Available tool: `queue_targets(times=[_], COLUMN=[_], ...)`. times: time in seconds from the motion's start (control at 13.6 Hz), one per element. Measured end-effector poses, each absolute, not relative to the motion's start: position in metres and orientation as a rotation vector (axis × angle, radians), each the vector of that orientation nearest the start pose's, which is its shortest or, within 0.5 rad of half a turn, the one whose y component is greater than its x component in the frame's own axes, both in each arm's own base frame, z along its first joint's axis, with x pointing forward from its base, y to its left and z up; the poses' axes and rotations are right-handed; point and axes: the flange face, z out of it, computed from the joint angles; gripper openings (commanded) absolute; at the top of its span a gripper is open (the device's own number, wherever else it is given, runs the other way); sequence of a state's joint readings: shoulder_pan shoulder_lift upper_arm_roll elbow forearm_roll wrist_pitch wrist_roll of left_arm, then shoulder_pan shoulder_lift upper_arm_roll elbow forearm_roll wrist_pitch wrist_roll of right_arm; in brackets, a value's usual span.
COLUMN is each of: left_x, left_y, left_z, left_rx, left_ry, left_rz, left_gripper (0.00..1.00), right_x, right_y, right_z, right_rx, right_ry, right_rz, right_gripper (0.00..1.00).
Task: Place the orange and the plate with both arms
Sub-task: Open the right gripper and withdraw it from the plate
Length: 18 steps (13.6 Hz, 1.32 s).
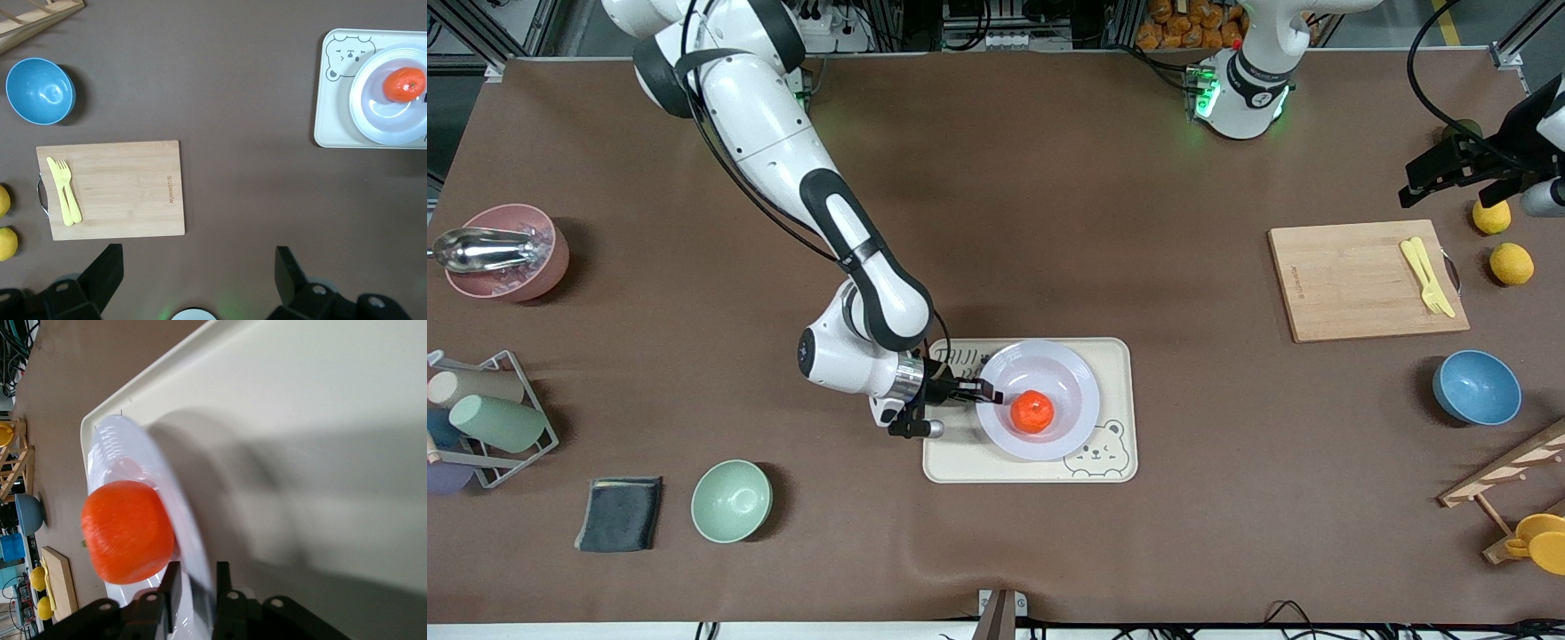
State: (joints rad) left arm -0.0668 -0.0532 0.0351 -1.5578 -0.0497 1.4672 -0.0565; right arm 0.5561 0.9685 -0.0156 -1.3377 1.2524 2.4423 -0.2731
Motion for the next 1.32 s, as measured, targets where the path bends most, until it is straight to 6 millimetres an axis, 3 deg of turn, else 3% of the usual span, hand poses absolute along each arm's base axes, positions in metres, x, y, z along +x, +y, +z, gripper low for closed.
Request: queue_targets(times=[0.22,0.44,0.66,0.88,1.1,1.32], left_x=[0.527,0.526,0.526,0.526,0.526,0.525], left_y=[-0.022,-0.021,-0.021,-0.019,-0.018,-0.018], left_z=[0.651,0.650,0.650,0.650,0.651,0.651], left_rx=[-3.190,-3.190,-3.190,-3.190,-3.189,-3.174], left_ry=[-0.033,-0.035,-0.035,-0.042,-0.071,-0.150], left_rz=[0.063,0.068,0.078,0.079,0.078,0.081], left_gripper=[1.00,1.00,1.00,1.00,1.00,1.00], right_x=[0.650,0.667,0.687,0.698,0.695,0.682], right_y=[0.388,0.368,0.329,0.293,0.244,0.178], right_z=[0.169,0.197,0.233,0.282,0.327,0.387], right_rx=[-2.293,-2.338,-2.437,-2.572,-2.737,-2.835], right_ry=[0.147,0.070,-0.136,-0.376,-0.593,-0.650], right_rz=[-0.041,-0.088,-0.111,-0.107,-0.017,0.109], right_gripper=[1.00,1.00,1.00,1.00,1.00,1.00])
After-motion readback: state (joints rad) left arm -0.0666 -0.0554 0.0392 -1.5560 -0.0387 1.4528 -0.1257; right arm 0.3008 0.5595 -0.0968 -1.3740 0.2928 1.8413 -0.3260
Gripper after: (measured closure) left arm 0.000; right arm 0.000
